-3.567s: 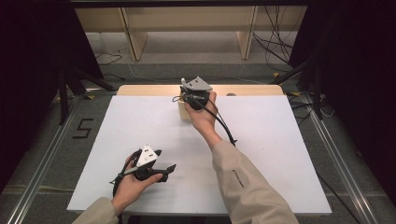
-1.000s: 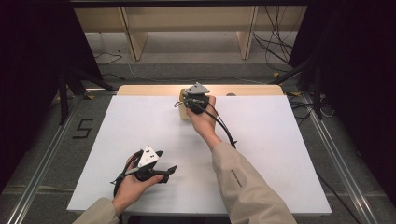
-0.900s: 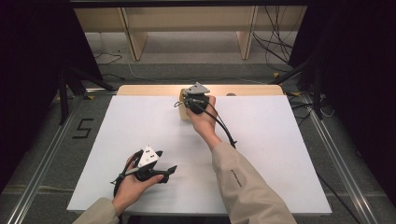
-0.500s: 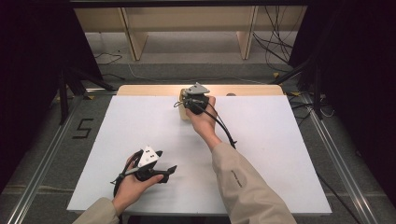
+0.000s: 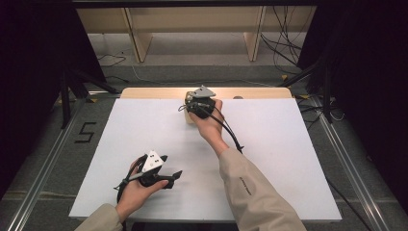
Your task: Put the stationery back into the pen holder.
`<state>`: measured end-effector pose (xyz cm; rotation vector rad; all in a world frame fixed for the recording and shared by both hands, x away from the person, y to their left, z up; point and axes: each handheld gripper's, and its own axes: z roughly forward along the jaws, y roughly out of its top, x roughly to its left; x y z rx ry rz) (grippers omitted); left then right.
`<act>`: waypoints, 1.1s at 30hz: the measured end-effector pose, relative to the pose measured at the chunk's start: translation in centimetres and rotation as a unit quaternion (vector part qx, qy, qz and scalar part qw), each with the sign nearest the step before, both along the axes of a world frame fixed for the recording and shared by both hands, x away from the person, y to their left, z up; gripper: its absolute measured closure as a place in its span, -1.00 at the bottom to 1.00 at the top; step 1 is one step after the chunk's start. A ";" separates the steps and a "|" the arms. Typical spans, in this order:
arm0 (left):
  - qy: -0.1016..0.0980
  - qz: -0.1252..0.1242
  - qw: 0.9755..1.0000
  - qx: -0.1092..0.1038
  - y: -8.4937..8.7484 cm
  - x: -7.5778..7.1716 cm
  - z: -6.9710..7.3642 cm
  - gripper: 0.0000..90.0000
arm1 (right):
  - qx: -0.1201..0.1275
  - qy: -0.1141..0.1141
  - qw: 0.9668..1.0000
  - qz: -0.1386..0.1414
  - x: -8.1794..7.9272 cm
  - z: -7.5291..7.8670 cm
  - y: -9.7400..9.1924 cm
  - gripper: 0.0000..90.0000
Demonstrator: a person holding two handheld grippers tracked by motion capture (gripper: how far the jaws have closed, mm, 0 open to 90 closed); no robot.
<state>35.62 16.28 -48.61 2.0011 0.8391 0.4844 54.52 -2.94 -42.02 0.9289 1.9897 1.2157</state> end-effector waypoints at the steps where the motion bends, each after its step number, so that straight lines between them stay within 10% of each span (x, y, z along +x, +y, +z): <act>1: 0.000 0.000 1.000 0.000 0.0 0.0 0.0 -0.54 | 0.002 0.000 1.000 0.001 -0.1 0.1 0.0 0.26; 33: 0.001 0.007 1.000 -0.001 0.2 0.1 0.0 -0.54 | 0.026 0.039 0.998 0.039 -4.0 1.9 -2.2 -0.32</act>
